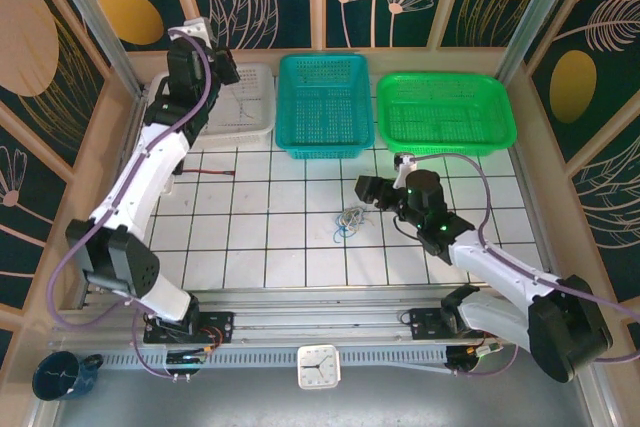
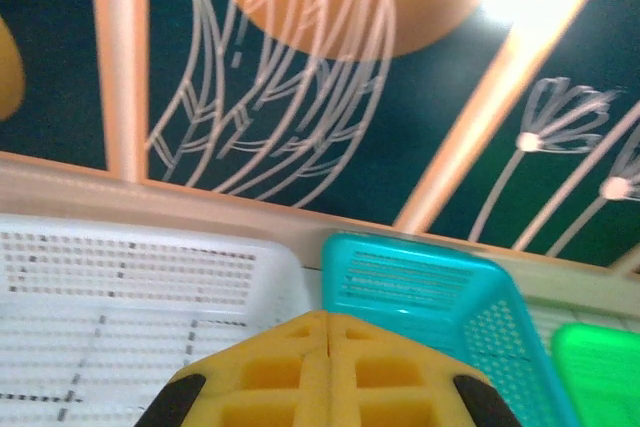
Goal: Untangle the cables
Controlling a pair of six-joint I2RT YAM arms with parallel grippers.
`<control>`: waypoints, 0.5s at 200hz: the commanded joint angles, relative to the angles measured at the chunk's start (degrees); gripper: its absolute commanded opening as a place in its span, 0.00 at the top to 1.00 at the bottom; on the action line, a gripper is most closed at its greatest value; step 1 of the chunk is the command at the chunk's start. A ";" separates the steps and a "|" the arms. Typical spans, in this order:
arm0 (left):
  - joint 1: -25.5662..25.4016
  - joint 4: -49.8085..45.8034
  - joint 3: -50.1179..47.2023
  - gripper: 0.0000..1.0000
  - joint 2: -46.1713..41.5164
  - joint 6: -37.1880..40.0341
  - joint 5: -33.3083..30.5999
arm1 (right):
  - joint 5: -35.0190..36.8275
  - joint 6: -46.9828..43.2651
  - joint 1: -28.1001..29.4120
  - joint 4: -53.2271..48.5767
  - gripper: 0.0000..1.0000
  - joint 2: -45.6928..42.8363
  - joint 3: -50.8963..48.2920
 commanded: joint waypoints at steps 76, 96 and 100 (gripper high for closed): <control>6.77 -1.33 12.36 1.00 21.12 4.03 -8.08 | -0.06 1.62 -2.29 -1.81 0.28 -2.89 -2.63; 6.81 -1.32 12.69 1.00 23.34 4.08 -9.15 | -1.04 1.37 -2.83 -1.96 0.28 -2.78 -2.64; 6.77 -1.20 12.60 1.00 23.54 3.97 -9.28 | -1.40 1.19 -2.98 -1.95 0.28 -2.71 -2.63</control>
